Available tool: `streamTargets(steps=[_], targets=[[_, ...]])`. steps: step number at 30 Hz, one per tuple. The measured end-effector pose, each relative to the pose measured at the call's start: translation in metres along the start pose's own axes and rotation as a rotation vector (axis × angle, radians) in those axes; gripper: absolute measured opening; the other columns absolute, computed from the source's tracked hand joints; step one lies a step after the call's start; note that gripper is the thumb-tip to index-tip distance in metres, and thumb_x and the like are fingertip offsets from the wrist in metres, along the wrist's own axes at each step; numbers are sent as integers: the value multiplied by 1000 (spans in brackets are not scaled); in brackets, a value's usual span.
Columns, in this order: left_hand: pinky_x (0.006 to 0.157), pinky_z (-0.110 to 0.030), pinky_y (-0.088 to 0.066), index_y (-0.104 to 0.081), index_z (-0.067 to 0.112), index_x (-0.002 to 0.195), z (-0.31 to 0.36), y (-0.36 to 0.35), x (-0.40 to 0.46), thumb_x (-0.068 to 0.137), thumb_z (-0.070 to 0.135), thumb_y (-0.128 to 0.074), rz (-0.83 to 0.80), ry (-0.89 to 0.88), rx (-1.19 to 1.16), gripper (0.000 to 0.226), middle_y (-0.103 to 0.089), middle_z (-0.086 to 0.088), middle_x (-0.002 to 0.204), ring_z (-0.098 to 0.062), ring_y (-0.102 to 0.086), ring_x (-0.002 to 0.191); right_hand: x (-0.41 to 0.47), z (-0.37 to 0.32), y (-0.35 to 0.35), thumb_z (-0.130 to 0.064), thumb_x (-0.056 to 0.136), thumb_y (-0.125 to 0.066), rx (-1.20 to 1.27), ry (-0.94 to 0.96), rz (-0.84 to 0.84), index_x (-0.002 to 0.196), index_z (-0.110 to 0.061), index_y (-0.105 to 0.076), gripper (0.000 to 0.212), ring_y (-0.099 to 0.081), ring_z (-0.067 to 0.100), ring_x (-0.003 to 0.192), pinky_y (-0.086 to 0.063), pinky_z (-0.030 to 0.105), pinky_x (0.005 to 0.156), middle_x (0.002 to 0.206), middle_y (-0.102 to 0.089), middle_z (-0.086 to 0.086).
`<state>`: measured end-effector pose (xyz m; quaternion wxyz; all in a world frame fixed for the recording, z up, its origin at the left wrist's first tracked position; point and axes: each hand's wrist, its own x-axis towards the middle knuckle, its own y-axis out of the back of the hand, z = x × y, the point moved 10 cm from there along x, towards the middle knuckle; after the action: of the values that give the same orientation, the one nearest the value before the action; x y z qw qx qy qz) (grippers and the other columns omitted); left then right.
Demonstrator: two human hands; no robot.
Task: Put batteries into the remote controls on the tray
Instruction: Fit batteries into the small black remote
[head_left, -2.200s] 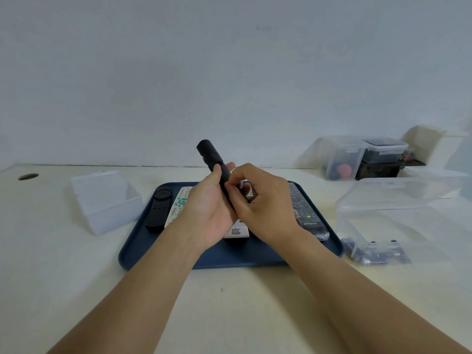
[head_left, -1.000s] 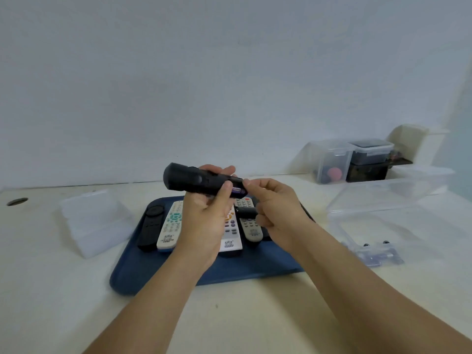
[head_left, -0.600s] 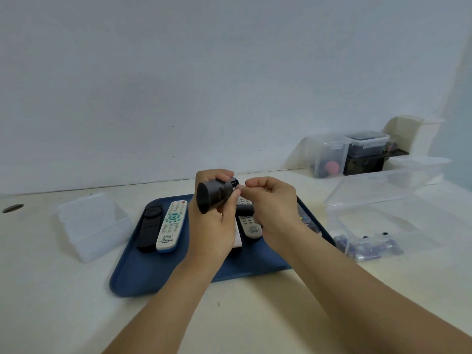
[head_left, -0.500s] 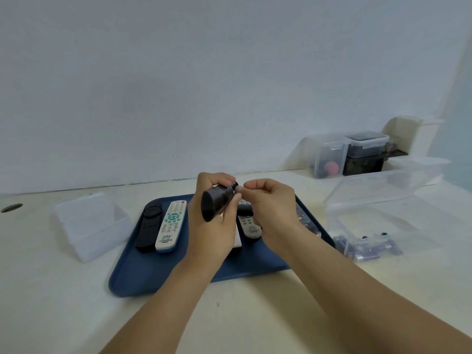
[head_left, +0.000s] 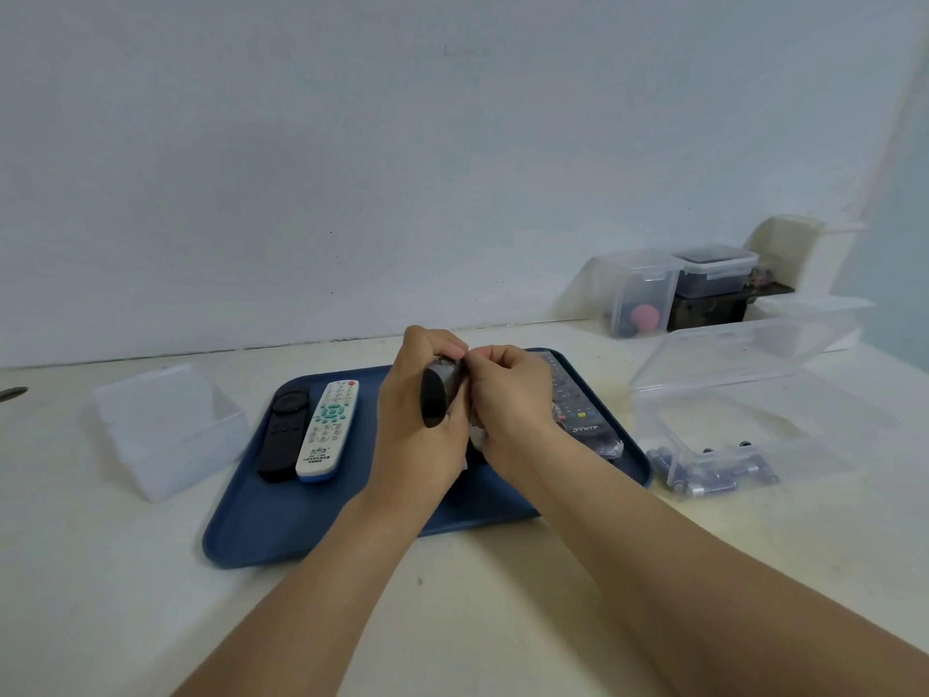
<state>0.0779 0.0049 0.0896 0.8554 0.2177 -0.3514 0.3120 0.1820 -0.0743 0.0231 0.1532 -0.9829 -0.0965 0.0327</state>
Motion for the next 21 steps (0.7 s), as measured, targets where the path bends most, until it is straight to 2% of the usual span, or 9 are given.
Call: streamTargets(steps=[3, 5, 8, 11, 14, 18, 21], targets=[[80, -17, -49, -48, 35, 94, -1, -1, 0, 83, -13, -63, -2, -5, -3, 51, -61, 13, 101, -15, -62, 96, 0, 3, 0, -4, 79, -63, 9, 17, 9, 76, -10, -66, 7, -62, 24, 72, -55, 41, 68, 77, -67, 14], [79, -24, -51, -50, 30, 96, -1, -3, -2, 80, -8, -62, -11, -37, -3, 43, -61, 10, 99, -17, -62, 94, -1, 5, 2, -11, 68, -65, 30, 19, 39, 74, -11, -67, 6, -67, 29, 72, -59, 47, 72, 80, -71, 19], [79, -32, -53, -50, 25, 96, -6, -6, -4, 80, -7, -62, -17, -33, -11, 39, -61, 9, 98, -19, -62, 94, 1, 12, 6, -13, 62, -66, 53, -4, 73, 74, -13, -71, 13, -74, 36, 83, -62, 53, 77, 83, -74, 19], [80, -28, -52, -50, 26, 95, -9, -7, -3, 81, -14, -64, -17, -8, -1, 45, -63, 7, 99, -18, -63, 94, 3, 15, 6, -5, 69, -67, 79, -39, 63, 76, -10, -71, 9, -74, 36, 85, -62, 51, 77, 85, -74, 18], [81, -25, -52, -50, 30, 95, -8, -6, -2, 81, -15, -64, -16, -13, -4, 49, -64, 4, 100, -19, -63, 96, 3, 13, 4, -7, 66, -65, 88, -39, 46, 73, -11, -69, 9, -71, 33, 79, -60, 52, 77, 83, -72, 18], [83, -18, -48, -48, 31, 91, -5, -4, -1, 80, -17, -62, 1, -17, -13, 52, -64, 0, 101, -16, -63, 96, 4, 13, 2, -3, 75, -63, 98, -40, 21, 76, -10, -67, 9, -67, 29, 76, -59, 53, 80, 81, -69, 16], [84, -15, -47, -47, 31, 92, -4, -3, -1, 80, -20, -62, 10, -5, -43, 54, -64, -2, 101, -13, -63, 95, 5, 12, 2, -5, 76, -64, 102, -30, 15, 75, -12, -66, 6, -67, 27, 75, -59, 55, 81, 81, -69, 14]])
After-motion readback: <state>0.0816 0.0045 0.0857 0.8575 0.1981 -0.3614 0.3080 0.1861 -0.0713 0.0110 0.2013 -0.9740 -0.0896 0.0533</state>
